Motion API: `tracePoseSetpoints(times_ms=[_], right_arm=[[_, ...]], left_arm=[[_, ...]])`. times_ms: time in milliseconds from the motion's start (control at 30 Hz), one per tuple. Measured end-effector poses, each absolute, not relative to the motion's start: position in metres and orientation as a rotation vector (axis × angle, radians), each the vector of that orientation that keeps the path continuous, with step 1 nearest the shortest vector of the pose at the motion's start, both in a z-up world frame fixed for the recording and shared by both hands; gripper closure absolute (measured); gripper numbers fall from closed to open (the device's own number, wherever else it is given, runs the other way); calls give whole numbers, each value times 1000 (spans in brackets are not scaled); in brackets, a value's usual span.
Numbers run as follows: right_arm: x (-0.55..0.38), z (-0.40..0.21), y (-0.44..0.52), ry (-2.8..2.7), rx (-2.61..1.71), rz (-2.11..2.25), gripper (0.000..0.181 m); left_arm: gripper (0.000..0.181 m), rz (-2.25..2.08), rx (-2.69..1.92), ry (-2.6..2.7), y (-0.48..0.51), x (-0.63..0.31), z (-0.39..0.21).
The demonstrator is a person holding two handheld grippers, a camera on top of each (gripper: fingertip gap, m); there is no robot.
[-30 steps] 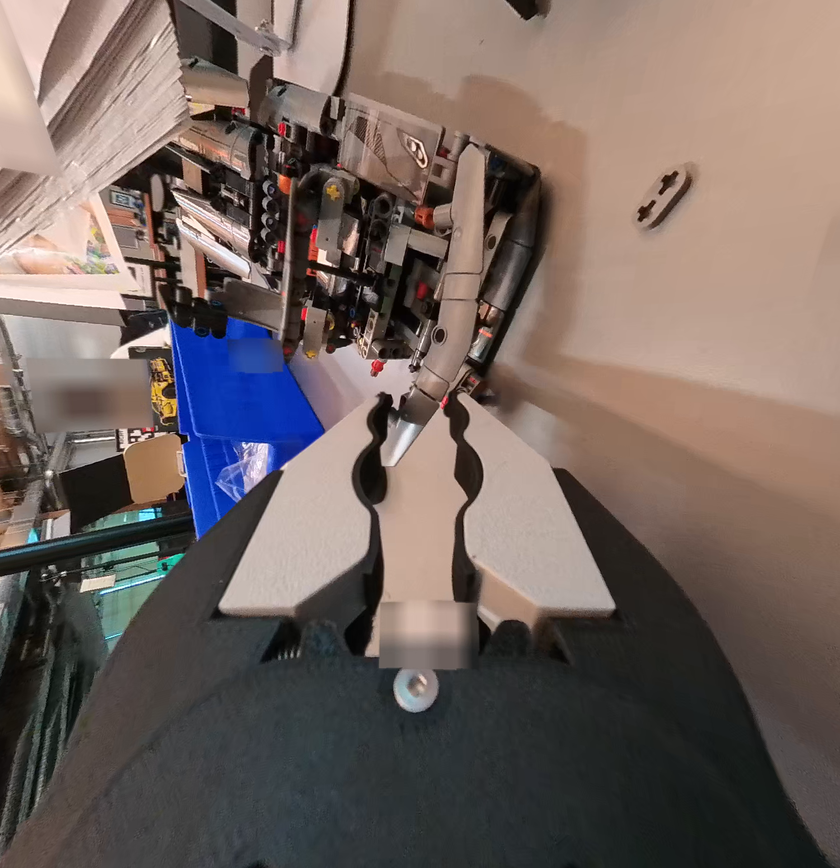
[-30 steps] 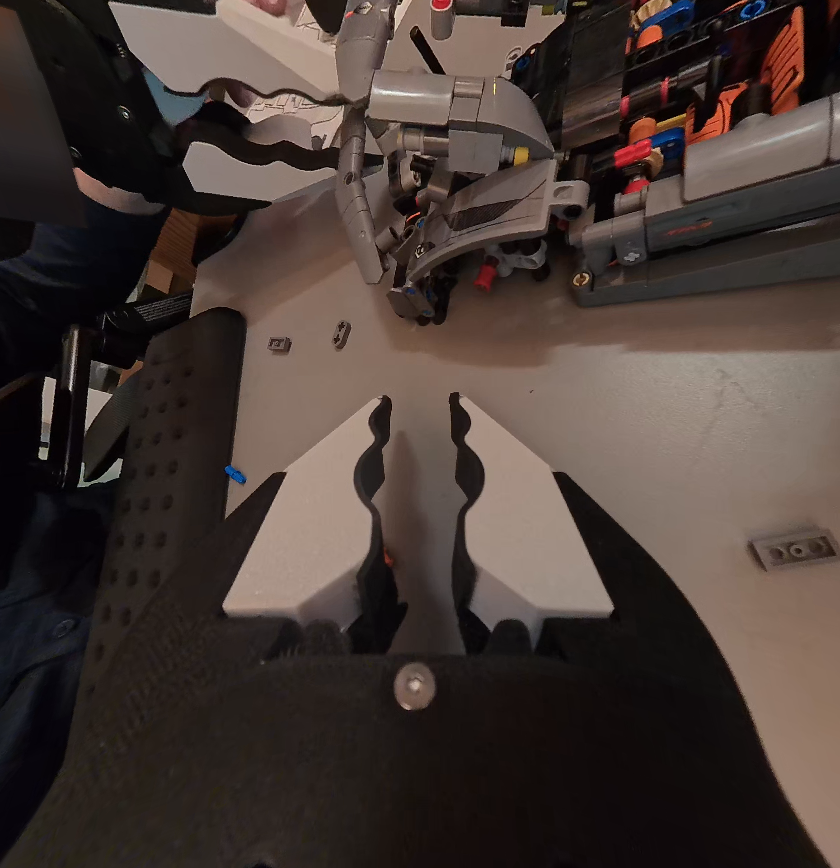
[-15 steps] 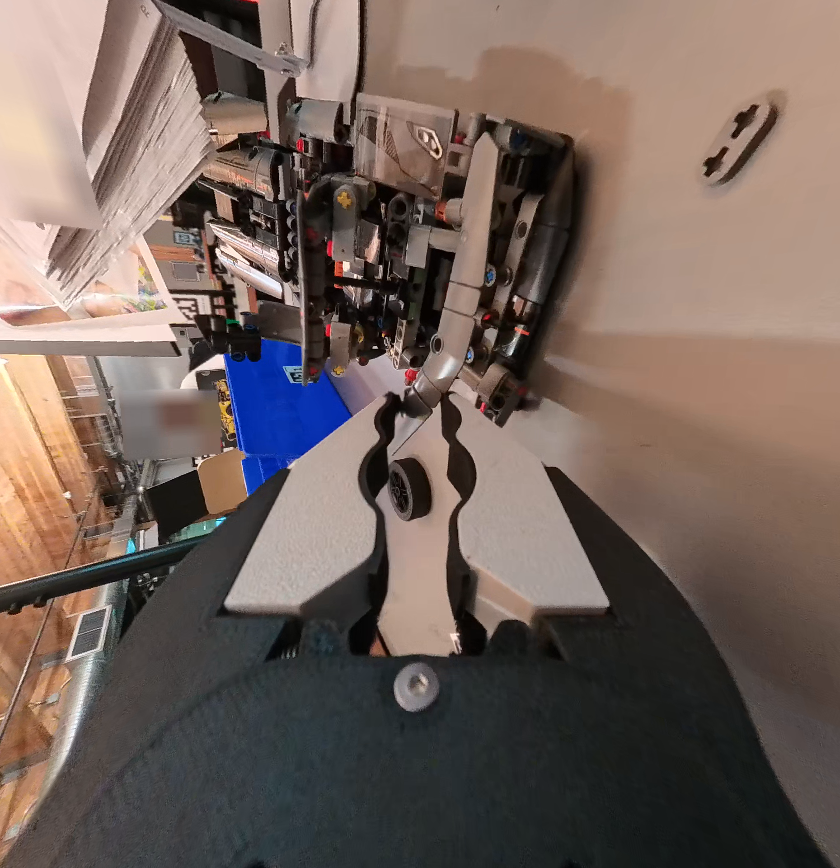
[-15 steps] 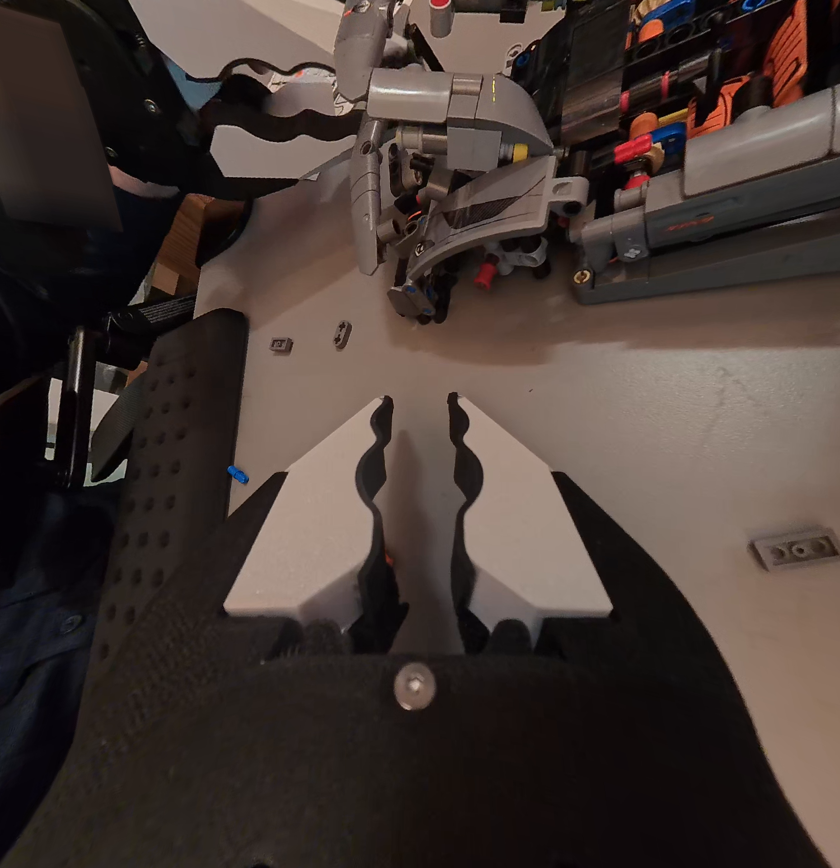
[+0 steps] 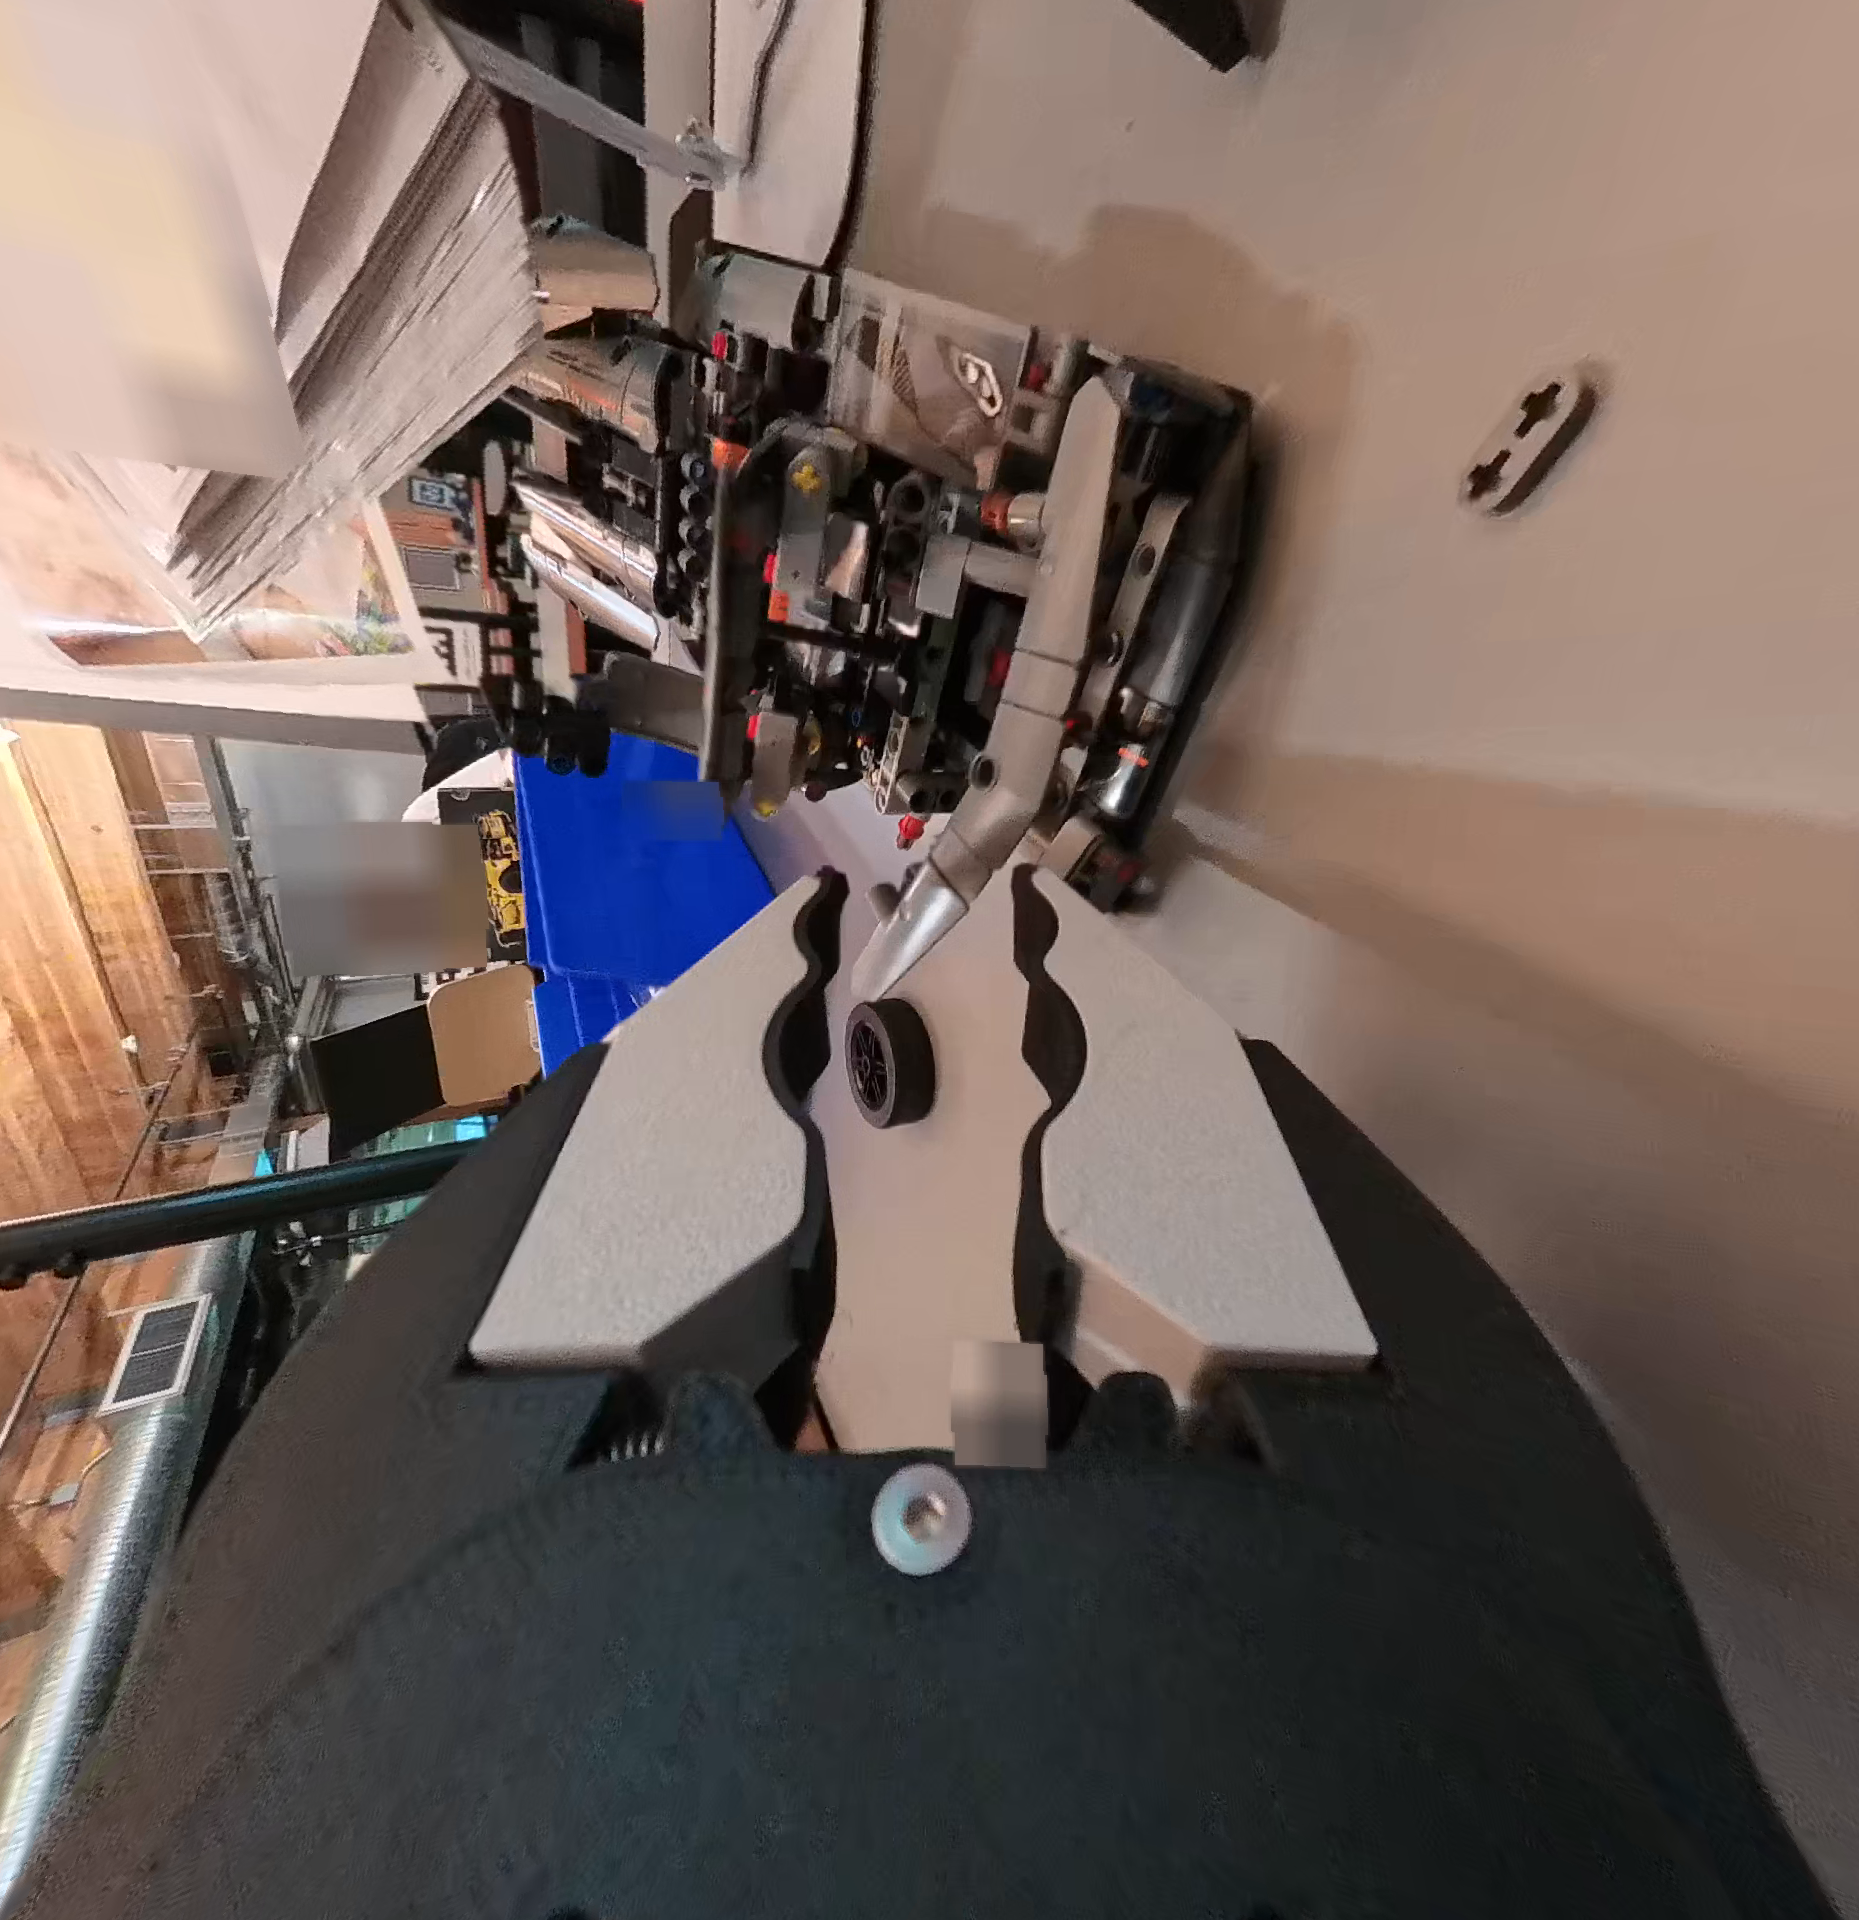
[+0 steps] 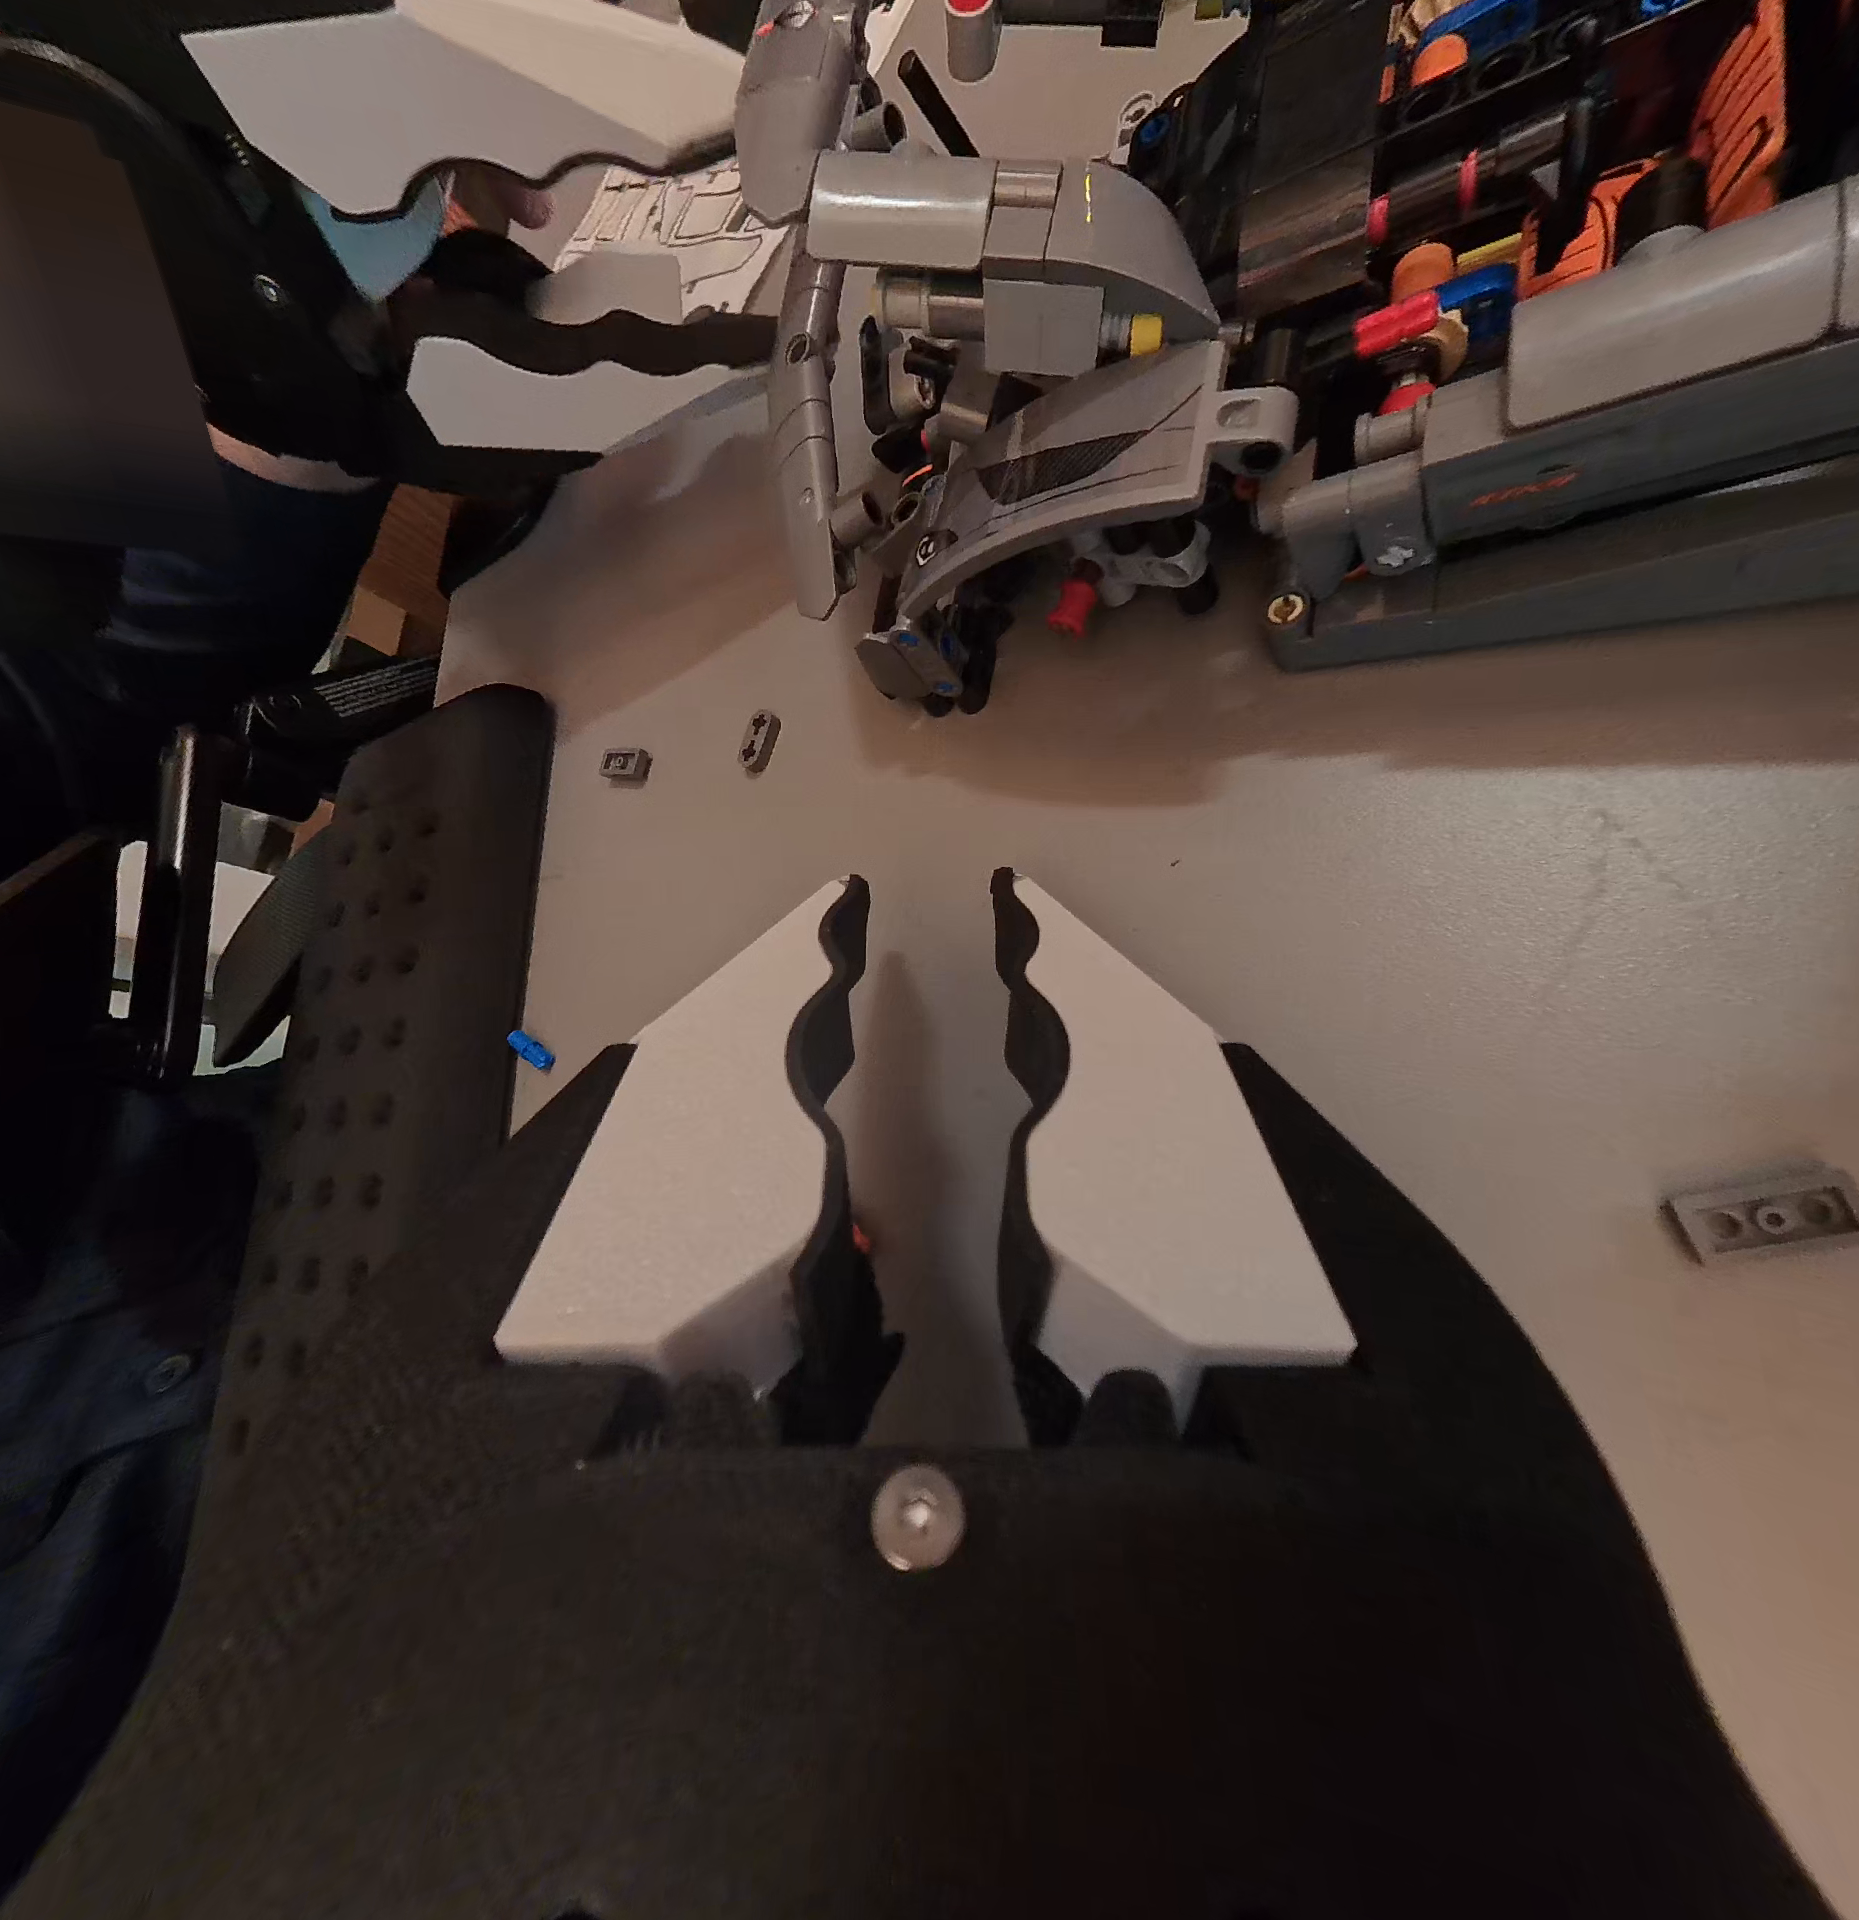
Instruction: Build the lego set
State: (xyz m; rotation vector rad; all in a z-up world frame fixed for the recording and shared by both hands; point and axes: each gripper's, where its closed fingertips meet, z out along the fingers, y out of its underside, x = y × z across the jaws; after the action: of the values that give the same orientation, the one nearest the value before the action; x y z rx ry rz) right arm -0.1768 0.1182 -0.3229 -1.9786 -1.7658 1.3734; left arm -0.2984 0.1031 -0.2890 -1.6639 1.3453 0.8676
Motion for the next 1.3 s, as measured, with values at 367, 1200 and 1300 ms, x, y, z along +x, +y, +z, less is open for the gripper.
tracePoseSetpoints(times_ms=[367, 1200, 1300], right_arm=[[-182, -309, 123, -1695, -1942, 1412, 156], [-227, -299, 133, -1405, -2121, 1606, 171], [-227, -298, 132, -1402, -2119, 1639, 174]], left_arm=[[146, 758, -1743, 1264, 102, -293, -291], [174, 642, -1574, 1440, 109, -240, -305], [174, 640, -1563, 1450, 109, -242, -305]])
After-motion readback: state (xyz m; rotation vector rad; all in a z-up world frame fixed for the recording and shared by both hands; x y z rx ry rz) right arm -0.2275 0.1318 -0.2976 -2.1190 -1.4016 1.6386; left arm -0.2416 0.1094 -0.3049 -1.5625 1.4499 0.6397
